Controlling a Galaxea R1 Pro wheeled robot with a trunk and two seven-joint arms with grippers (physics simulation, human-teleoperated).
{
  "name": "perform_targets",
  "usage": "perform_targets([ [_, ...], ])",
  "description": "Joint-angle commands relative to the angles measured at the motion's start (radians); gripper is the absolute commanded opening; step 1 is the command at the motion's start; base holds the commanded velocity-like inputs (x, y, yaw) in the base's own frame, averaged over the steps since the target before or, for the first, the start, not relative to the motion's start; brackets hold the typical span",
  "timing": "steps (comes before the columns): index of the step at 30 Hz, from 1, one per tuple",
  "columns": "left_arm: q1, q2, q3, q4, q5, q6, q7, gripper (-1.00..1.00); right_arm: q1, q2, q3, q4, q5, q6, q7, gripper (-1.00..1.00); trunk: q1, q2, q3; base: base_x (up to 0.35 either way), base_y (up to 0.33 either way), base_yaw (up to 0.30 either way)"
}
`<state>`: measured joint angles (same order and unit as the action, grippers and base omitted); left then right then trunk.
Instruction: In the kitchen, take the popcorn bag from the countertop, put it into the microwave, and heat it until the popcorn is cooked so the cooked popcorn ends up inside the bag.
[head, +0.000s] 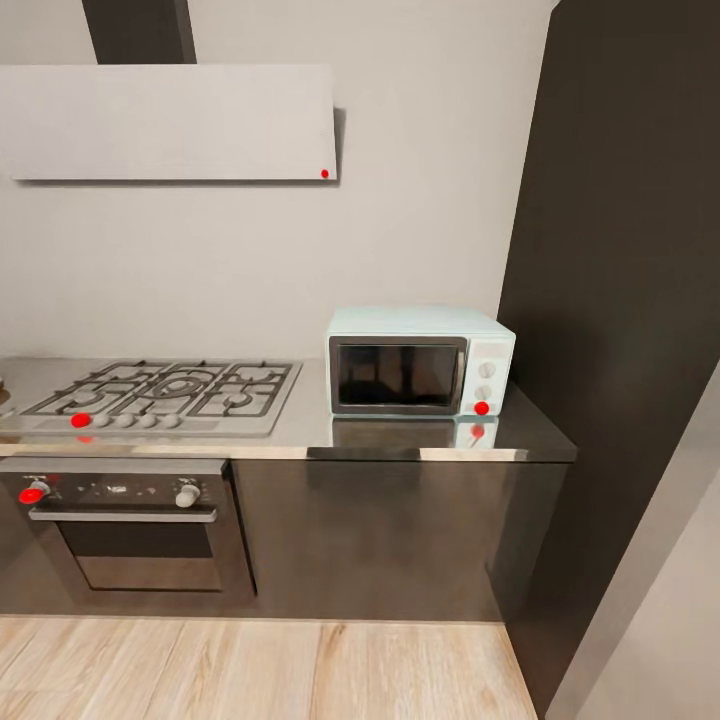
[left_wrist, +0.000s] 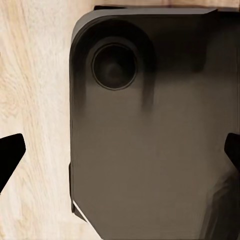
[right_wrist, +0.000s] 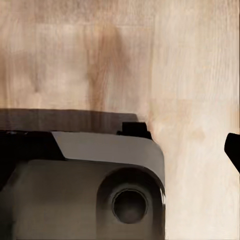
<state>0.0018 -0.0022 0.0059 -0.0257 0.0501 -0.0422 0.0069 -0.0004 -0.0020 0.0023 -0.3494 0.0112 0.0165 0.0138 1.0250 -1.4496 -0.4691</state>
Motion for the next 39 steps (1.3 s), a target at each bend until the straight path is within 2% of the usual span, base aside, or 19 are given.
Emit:
perform_targets([
  [1,0.001,0.0,0.0,-0.001,0.005,-0.008,0.001,1.0,0.0,0.001,0.0,-0.097,0.001,0.074,0.001,1.0,0.0,0.0,-0.001,0.0,0.0,0.0],
  [2,0.001,0.0,0.0,-0.001,0.005,-0.01,0.001,1.0,0.0,0.002,-0.001,-0.164,0.001,0.125,0.002,1.0,0.0,0.0,-0.001,0.0,0.0,0.0],
  [4,0.001,0.001,0.0,0.0,0.005,-0.014,0.001,1.0,0.0,0.003,-0.001,-0.385,-0.001,0.289,0.002,1.0,0.0,0.0,-0.001,0.0,0.0,0.0],
  [6,0.0,0.001,0.0,0.0,0.005,-0.014,0.001,1.0,0.0,0.004,-0.001,-0.534,-0.003,0.398,0.002,1.0,0.0,0.0,-0.001,0.0,0.0,0.0],
  [7,0.0,0.001,0.0,0.0,0.005,-0.014,0.001,1.0,0.0,0.004,-0.001,-0.638,-0.005,0.473,0.002,1.0,0.0,0.0,-0.001,0.0,0.0,0.0],
  [11,0.0,0.001,-0.001,-0.001,0.006,-0.015,0.001,1.0,-0.001,0.009,0.0,-0.94,-0.009,0.675,0.002,1.0,0.0,0.0,-0.001,0.0,0.0,0.0],
  [13,0.0,0.001,-0.001,-0.001,0.006,-0.015,0.001,1.0,-0.015,0.016,0.0,-1.107,-0.009,0.808,0.003,1.0,0.0,0.0,-0.001,0.0,0.0,0.0],
  [14,0.0,0.001,-0.001,-0.001,0.007,-0.015,0.001,1.0,-0.037,0.019,0.001,-1.144,-0.011,0.852,0.003,1.0,0.0,0.0,-0.001,0.0,0.0,0.0],
  [16,0.0,0.0,-0.001,-0.001,0.006,-0.015,0.001,1.0,-0.126,0.035,0.001,-1.187,-0.017,0.94,0.003,1.0,0.0,0.0,-0.001,0.0,0.0,0.0],
  [18,0.0,-0.001,0.0,-0.001,0.006,-0.015,0.001,1.0,-0.238,0.049,0.001,-1.202,-0.018,1.005,0.002,1.0,0.0,0.0,-0.001,0.0,0.0,0.0],
  [19,0.0,0.0,0.0,-0.001,0.005,-0.015,0.001,1.0,-0.339,0.054,0.001,-1.205,-0.019,1.031,0.001,1.0,0.0,0.0,-0.001,0.0,0.0,0.0],
  [23,0.0,0.0,0.0,0.0,0.005,-0.015,0.001,1.0,-0.578,0.064,0.001,-1.207,-0.02,1.031,-0.002,1.0,0.0,0.0,-0.001,0.0,0.0,0.0],
  [28,0.001,0.001,-0.001,0.0,0.005,-0.015,0.001,1.0,-0.807,0.089,0.0,-1.207,-0.014,1.031,-0.009,1.0,0.0,0.0,-0.001,0.0,0.0,0.0],
  [29,0.0,0.001,-0.001,-0.001,0.005,-0.015,0.001,1.0,-0.896,0.091,0.0,-1.202,-0.009,1.031,-0.014,1.0,0.0,0.0,-0.001,0.0,0.0,0.0],
  [31,0.0,0.001,-0.001,-0.001,0.005,-0.015,0.001,1.0,-0.927,0.095,-0.008,-1.2,-0.004,1.031,-0.015,1.0,0.0,0.0,-0.001,0.0,0.0,0.0],
  [36,0.0,0.001,-0.001,0.0,0.005,-0.015,0.001,1.0,-0.928,0.108,-0.01,-1.152,-0.008,1.031,-0.016,1.0,0.0,0.0,-0.001,0.0,0.0,0.0],
  [39,0.0,0.001,-0.001,0.0,0.005,-0.015,0.001,1.0,-0.871,0.104,-0.01,-1.079,-0.009,0.881,-0.017,1.0,0.0,0.0,-0.001,0.0,0.0,0.0],
])
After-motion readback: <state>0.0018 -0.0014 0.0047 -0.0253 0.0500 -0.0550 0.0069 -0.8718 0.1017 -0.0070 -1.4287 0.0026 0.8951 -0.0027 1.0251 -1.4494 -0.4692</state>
